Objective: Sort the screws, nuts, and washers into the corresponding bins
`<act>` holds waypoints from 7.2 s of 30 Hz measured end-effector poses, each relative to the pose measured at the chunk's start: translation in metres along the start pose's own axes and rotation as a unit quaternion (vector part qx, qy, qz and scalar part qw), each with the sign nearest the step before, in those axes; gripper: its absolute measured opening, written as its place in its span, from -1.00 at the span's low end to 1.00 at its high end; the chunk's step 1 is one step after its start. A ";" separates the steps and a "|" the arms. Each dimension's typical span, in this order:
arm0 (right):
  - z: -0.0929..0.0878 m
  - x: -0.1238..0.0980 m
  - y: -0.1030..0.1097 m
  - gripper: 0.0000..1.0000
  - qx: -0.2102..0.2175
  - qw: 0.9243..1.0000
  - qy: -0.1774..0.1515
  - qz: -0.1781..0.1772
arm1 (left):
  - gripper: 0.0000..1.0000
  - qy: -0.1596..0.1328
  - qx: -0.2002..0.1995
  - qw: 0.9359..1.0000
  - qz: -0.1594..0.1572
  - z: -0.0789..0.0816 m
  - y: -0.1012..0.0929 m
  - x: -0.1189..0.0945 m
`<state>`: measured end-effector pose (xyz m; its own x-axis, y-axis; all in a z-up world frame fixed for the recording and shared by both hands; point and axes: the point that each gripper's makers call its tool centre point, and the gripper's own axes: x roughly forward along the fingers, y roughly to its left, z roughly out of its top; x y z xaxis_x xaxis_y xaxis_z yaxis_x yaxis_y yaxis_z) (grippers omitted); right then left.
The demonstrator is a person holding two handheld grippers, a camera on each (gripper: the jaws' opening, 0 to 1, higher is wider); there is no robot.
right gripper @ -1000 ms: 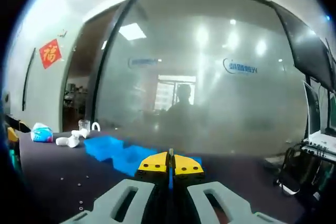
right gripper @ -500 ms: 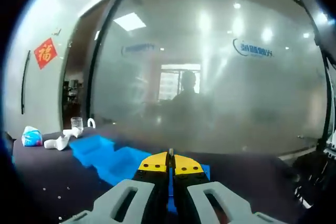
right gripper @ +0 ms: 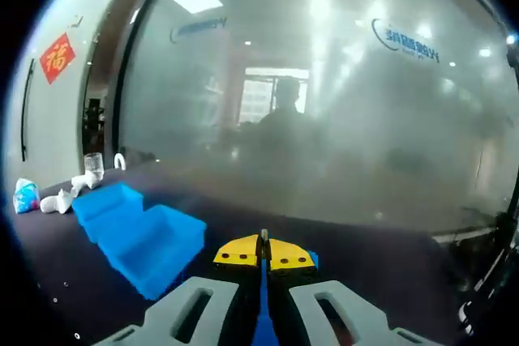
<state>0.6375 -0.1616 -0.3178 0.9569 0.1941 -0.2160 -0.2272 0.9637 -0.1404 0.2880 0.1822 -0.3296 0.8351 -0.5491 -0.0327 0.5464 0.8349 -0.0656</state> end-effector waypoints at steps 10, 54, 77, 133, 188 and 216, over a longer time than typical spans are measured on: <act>-0.005 0.005 0.008 -0.91 -0.020 1.000 0.013 0.008 | -0.04 -0.001 -0.001 1.000 0.005 0.000 0.002 -0.003; -0.052 -0.243 0.138 -0.45 -0.034 0.963 -0.019 0.267 | -0.04 -0.009 0.003 1.000 -0.006 0.005 -0.015 -0.006; -0.081 -0.243 0.146 -0.40 -0.181 0.910 0.109 0.356 | -0.04 -0.010 0.015 1.000 0.000 0.010 -0.027 -0.019; -0.136 -0.161 0.201 -0.36 -0.344 0.791 0.276 0.425 | -0.04 0.000 -0.026 0.998 0.054 -0.018 0.024 -0.040; -0.155 -0.170 0.204 -0.77 -0.336 0.765 0.304 0.458 | -0.04 0.004 -0.040 0.998 0.052 -0.028 0.020 -0.041; -0.055 -0.197 0.140 -0.77 -0.138 0.934 0.055 0.325 | -0.04 -0.001 -0.028 0.999 0.029 -0.018 0.008 -0.025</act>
<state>0.4077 -0.0753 -0.3482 0.5802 0.6867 -0.4380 -0.8058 0.5621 -0.1863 0.2705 0.2014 -0.3467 0.8653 -0.5000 -0.0365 0.4930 0.8619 -0.1187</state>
